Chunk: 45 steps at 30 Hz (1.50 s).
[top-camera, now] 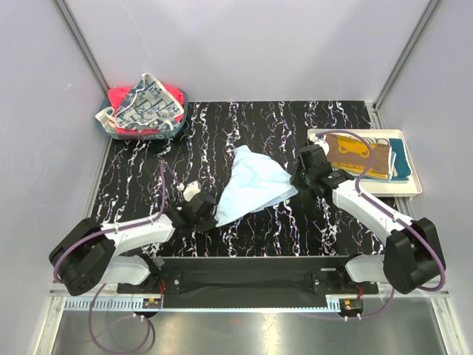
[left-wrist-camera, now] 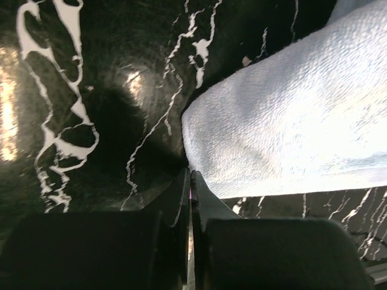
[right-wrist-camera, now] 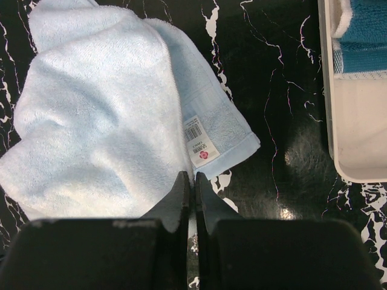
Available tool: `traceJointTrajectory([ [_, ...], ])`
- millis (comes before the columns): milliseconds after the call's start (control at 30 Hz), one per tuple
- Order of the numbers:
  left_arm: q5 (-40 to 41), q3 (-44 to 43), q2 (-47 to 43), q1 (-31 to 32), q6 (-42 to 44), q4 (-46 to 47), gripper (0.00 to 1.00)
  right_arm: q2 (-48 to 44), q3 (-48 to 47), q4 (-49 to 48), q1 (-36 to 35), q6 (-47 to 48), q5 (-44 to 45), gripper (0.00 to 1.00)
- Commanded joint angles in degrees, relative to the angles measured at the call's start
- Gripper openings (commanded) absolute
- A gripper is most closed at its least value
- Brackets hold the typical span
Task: Fold and stack the towels
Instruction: Flatten out the crumpled towel
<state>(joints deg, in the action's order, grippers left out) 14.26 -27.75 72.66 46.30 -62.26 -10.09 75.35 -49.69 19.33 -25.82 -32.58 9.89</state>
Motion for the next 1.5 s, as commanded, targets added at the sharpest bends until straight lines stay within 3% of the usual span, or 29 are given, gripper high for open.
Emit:
traceJointTrajectory([
  [0,2.4,-2.2,-2.4,-0.1,2.9,-5.0,0.0,-1.9,-1.5,-0.9,0.0,0.8,0.7,0.02],
  [467,1.2,-3.9,-4.6,0.0,4.4,-7.6,0.0,-3.3,-2.7,0.8,-0.1,1.0,0.7,0.02],
  [1000,0.5,-4.5,-8.7,0.0,7.1,-10.7,0.0,-13.1,0.6,3.3,-0.4,0.5,-4.5,0.0],
  [1200,5.1,-19.7,-8.2,-3.7,13.7,-14.3,0.0,-6.6,-12.3,3.3,-0.4,5.0,-4.5,0.0],
  [1467,7.4,-43.1,-3.4,-6.8,25.6,-17.2,0.0,5.1,-40.6,9.6,-0.4,13.1,-6.3,0.0],
])
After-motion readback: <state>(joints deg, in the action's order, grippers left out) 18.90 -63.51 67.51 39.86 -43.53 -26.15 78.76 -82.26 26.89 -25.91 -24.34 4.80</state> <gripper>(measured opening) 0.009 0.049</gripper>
